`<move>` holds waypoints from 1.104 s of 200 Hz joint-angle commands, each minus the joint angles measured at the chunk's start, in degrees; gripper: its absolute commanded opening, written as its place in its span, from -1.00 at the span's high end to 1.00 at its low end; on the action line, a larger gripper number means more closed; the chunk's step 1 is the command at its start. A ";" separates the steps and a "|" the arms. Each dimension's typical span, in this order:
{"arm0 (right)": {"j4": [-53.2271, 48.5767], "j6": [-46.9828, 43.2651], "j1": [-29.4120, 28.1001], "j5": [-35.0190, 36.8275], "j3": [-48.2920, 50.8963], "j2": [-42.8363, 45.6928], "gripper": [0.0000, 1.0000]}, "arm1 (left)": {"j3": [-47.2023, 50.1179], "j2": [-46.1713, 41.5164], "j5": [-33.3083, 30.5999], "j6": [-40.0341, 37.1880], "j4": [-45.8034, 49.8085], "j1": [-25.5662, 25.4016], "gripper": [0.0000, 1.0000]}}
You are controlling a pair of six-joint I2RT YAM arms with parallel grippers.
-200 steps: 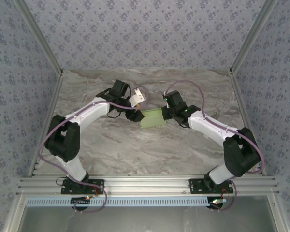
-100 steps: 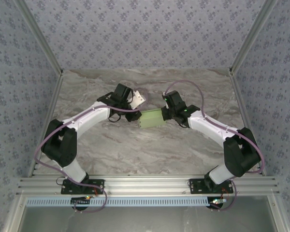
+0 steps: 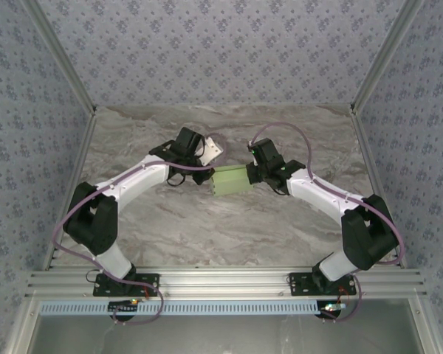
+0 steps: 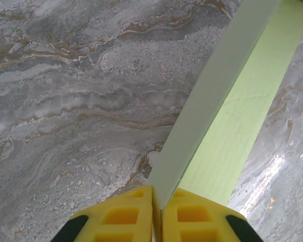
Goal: Fold the paper box
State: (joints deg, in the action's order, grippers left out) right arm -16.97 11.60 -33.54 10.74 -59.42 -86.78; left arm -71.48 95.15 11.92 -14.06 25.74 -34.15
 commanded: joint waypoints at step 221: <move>-1.67 4.23 -2.67 0.77 2.82 0.34 0.84 | 5.79 -1.99 -19.15 46.57 -12.64 -6.04 1.00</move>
State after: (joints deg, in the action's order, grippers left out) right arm -14.87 15.27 -35.31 12.84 -58.26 -86.76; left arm -67.40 94.80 -5.61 27.64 15.59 -39.20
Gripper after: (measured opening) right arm 0.081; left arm 0.043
